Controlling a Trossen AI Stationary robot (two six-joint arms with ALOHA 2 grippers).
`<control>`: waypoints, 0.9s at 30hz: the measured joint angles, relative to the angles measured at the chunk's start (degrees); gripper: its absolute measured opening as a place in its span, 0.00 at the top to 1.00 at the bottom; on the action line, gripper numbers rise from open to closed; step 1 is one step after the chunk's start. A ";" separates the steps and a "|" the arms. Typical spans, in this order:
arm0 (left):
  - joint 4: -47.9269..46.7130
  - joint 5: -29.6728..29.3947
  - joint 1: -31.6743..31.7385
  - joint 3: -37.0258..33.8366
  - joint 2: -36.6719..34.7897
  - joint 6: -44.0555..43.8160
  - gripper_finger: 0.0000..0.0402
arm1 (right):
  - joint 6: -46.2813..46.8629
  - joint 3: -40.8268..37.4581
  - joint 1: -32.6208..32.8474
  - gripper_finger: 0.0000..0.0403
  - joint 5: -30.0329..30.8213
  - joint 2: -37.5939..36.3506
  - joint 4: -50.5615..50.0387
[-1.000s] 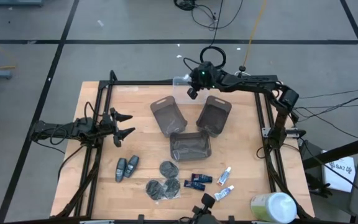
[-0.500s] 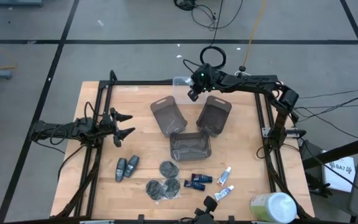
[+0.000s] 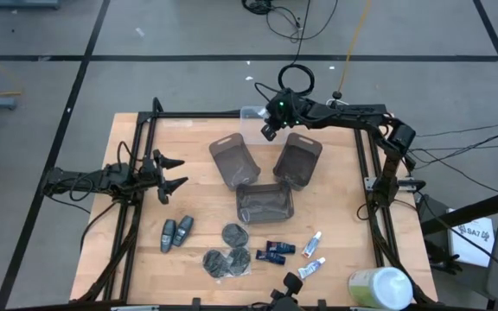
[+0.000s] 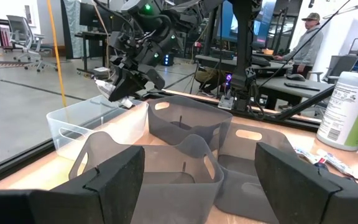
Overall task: Pick & Place Travel size toiletries
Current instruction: Put the middle right white toothpaste tube into the white transparent bin, then put the top white toothpaste tube into the white transparent bin
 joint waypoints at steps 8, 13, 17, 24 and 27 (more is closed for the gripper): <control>0.01 0.00 0.00 0.00 0.02 0.00 0.26 | 0.00 0.00 0.02 0.92 0.00 0.00 0.00; -0.01 0.00 0.00 0.00 0.01 0.00 0.26 | -0.08 0.00 0.02 0.91 -0.13 0.00 0.00; 0.00 0.00 0.00 0.00 0.00 -0.02 0.26 | -0.17 -0.01 0.02 0.84 -0.15 0.00 0.00; 0.01 0.00 0.02 0.00 0.00 0.00 0.26 | -0.02 -0.02 0.02 0.69 -0.15 0.00 0.04; 0.00 0.00 0.02 0.00 0.00 0.00 0.26 | -0.02 -0.02 0.02 0.65 -0.15 0.00 0.04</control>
